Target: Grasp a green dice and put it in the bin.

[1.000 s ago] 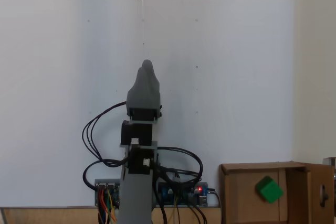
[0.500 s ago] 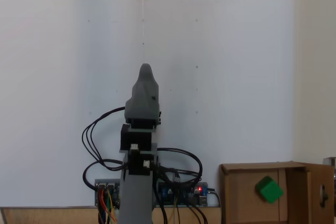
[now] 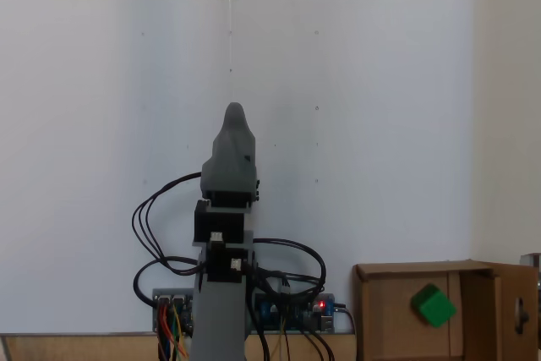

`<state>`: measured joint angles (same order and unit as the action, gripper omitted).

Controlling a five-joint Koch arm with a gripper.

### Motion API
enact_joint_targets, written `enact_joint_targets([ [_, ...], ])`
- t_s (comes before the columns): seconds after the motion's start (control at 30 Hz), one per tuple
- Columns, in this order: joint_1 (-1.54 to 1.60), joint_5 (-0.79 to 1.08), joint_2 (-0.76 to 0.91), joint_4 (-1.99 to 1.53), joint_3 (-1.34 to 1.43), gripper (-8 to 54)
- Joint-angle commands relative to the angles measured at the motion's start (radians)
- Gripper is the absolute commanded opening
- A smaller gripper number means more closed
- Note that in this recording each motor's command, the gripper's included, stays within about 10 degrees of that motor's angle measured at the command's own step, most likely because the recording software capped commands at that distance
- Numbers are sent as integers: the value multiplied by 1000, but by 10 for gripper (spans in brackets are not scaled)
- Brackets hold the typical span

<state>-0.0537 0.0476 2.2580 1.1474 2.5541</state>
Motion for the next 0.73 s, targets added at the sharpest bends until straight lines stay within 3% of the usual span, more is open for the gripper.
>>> enact_joint_targets([
  [0.0,3,-21,106,132,-5,456],
  [0.7,-3,-17,103,130,-5,456],
])
